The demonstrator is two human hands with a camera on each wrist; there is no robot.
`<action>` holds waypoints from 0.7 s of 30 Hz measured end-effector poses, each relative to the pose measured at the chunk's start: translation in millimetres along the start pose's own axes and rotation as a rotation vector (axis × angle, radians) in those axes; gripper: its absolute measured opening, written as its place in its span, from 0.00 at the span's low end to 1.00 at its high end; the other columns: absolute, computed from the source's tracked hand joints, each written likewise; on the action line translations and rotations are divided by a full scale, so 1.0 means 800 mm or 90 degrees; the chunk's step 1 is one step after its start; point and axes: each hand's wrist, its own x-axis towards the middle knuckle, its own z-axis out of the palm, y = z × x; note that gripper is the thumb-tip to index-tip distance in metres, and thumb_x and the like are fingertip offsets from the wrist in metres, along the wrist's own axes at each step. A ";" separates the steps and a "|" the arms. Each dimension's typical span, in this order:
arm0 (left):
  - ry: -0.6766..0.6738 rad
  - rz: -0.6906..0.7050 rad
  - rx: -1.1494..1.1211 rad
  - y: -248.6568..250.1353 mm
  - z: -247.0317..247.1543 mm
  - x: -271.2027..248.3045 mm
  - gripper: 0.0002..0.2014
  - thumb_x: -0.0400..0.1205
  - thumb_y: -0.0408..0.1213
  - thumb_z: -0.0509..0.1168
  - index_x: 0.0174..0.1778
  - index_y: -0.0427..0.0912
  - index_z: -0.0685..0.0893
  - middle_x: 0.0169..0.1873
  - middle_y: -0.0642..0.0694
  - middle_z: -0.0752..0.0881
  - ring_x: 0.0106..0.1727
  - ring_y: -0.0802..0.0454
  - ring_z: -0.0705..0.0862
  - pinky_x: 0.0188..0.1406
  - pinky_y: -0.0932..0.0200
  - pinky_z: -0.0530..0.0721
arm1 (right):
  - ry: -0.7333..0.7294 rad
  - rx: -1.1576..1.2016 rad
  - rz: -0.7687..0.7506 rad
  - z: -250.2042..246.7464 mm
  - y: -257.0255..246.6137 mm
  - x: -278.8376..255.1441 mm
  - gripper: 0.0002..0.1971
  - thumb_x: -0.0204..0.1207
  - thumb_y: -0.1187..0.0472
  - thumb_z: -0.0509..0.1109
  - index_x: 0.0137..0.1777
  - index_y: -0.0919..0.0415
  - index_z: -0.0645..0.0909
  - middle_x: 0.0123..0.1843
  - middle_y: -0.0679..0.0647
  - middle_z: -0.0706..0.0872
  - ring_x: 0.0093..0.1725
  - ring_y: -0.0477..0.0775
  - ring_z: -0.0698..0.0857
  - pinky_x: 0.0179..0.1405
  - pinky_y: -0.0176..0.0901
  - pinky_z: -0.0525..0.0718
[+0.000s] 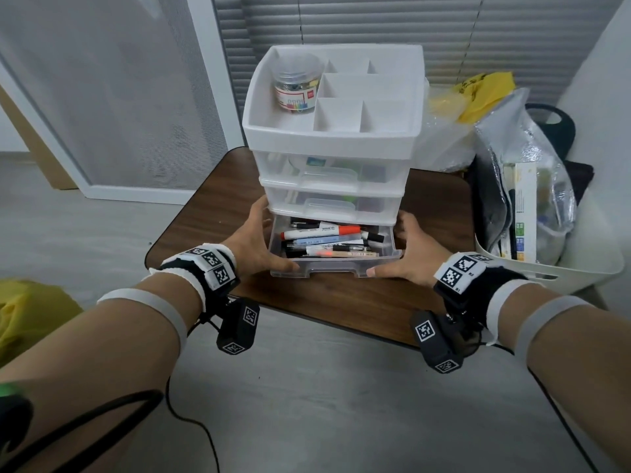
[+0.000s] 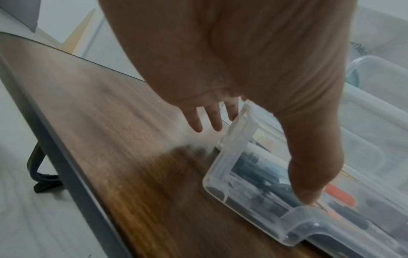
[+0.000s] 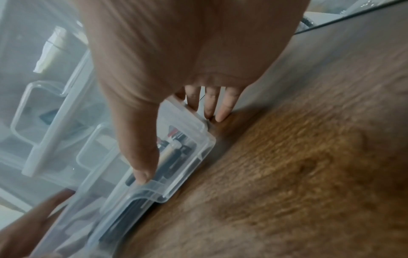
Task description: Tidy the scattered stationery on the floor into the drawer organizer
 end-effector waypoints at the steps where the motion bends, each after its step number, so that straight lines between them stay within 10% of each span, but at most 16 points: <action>1: 0.006 -0.003 0.012 -0.002 -0.002 0.002 0.63 0.58 0.36 0.88 0.82 0.49 0.51 0.73 0.52 0.71 0.76 0.56 0.68 0.75 0.54 0.70 | -0.002 -0.002 -0.007 0.002 -0.001 0.000 0.64 0.56 0.55 0.89 0.84 0.53 0.47 0.70 0.44 0.71 0.68 0.43 0.73 0.66 0.38 0.71; 8: 0.115 0.004 -0.048 0.000 0.006 0.016 0.51 0.60 0.31 0.86 0.74 0.42 0.61 0.71 0.47 0.74 0.72 0.54 0.73 0.70 0.56 0.78 | 0.057 -0.063 0.004 0.009 -0.003 0.006 0.58 0.56 0.45 0.87 0.81 0.50 0.55 0.74 0.49 0.75 0.70 0.51 0.77 0.70 0.52 0.79; 14: 0.253 0.025 0.021 0.007 0.022 0.020 0.46 0.61 0.42 0.86 0.71 0.58 0.67 0.59 0.58 0.84 0.60 0.53 0.85 0.65 0.50 0.83 | 0.200 -0.111 0.016 0.003 -0.009 0.009 0.34 0.68 0.47 0.81 0.72 0.52 0.73 0.60 0.49 0.85 0.54 0.50 0.81 0.51 0.36 0.75; 21: 0.307 -0.003 0.082 0.015 0.027 0.022 0.44 0.61 0.50 0.84 0.68 0.61 0.66 0.60 0.54 0.86 0.60 0.49 0.86 0.61 0.47 0.85 | 0.235 -0.132 -0.004 0.006 -0.010 0.011 0.31 0.69 0.45 0.79 0.70 0.51 0.75 0.59 0.51 0.88 0.57 0.56 0.85 0.56 0.45 0.84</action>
